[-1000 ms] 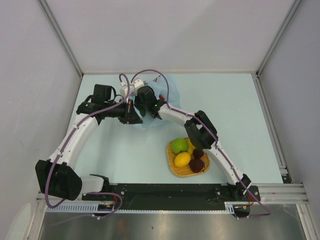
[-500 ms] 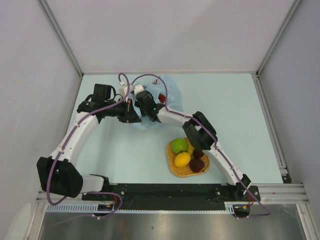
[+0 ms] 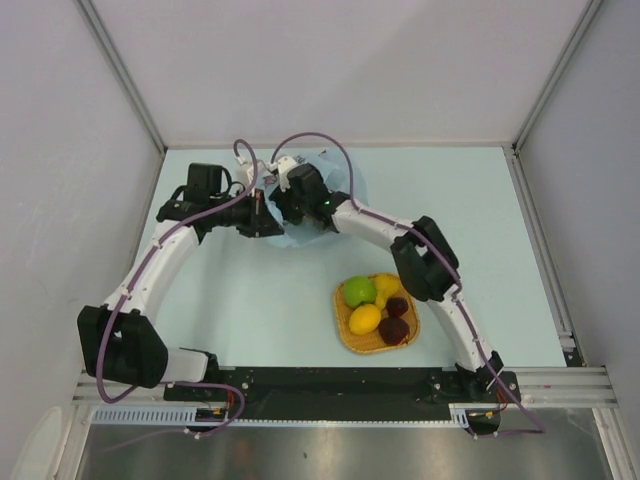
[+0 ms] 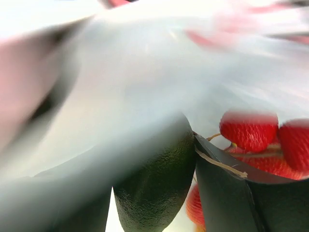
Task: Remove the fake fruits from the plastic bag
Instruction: Take out the fake fruit from the plastic bag, then place the fake fruit in the plastic bag.
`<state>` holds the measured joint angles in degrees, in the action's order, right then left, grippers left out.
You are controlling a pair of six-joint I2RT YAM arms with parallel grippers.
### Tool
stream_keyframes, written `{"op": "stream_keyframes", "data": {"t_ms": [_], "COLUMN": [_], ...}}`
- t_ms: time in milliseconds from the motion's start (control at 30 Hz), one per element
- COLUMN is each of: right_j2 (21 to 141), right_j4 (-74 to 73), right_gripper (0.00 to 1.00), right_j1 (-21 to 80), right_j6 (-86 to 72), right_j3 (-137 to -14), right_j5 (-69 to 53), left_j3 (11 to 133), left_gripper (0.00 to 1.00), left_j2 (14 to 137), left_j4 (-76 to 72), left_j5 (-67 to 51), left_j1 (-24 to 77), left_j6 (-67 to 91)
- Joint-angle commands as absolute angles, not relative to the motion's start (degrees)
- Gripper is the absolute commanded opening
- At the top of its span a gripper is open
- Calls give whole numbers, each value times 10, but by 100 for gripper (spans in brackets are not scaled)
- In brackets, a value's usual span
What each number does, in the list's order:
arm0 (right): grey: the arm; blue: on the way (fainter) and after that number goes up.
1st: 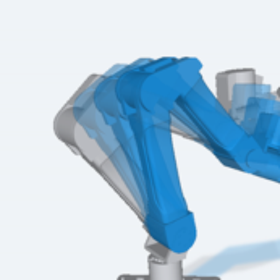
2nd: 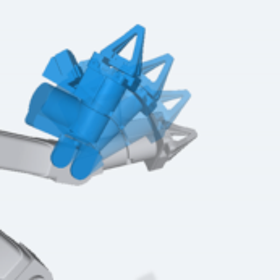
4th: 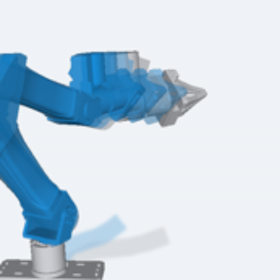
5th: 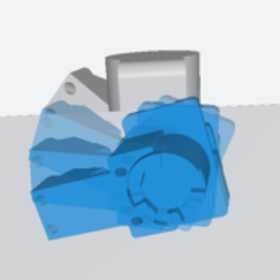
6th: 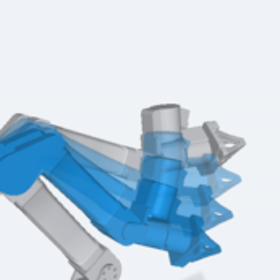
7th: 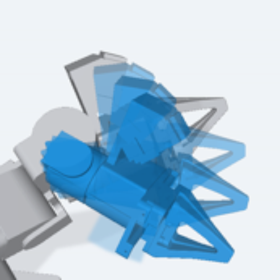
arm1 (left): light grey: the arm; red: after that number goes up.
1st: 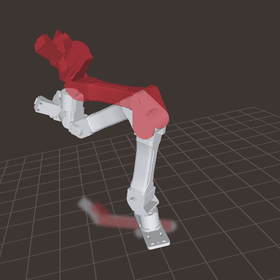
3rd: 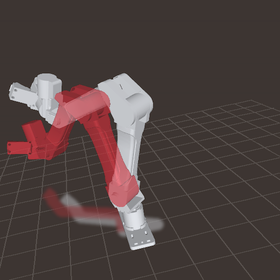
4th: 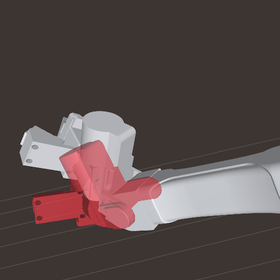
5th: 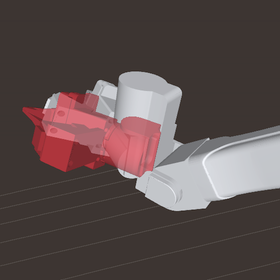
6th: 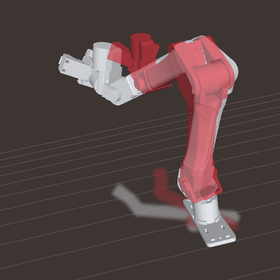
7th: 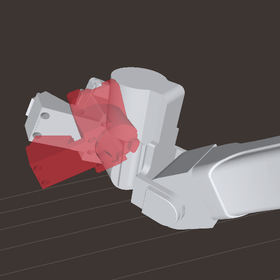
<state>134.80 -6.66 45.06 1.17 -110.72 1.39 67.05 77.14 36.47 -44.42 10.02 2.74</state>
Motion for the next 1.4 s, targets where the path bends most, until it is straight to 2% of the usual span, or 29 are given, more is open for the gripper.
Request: {"op": "stream_keyframes", "data": {"t_ms": [0, 267, 533, 833, 1233, 1333, 1367], "right_j2": [1179, 1018, 922, 968, 1145, 1163, 1163], "right_j4": [-71, -85, -74, 11, 48, 14, 3], "right_gripper": [48, 49, 49, 51, 54, 59, 65], "right_j1": [441, 481, 502, 483, 471, 473, 473], "right_j6": [34, 104, 124, 156, 234, 250, 250], "right_j3": [-1051, -862, -774, -796, -867, -865, -862], "right_j5": [-62, -90, -98, -37, -11, -22, -30], "left_j3": [670, 654, 603, 598, 539, 541, 542], "left_gripper": [0, 0, 0, 0, 0, 0, 0], "left_j2": [766, 743, 708, 675, 635, 635, 637], "left_j4": [292, 233, 195, 215, 198, 203, 204], "left_j5": [-421, -408, -404, -400, -407, -398, -396], "left_j1": [77, 69, 70, 69, 69, 69, 69], "left_j6": [67, 114, 138, 120, 134, 128, 126]}}
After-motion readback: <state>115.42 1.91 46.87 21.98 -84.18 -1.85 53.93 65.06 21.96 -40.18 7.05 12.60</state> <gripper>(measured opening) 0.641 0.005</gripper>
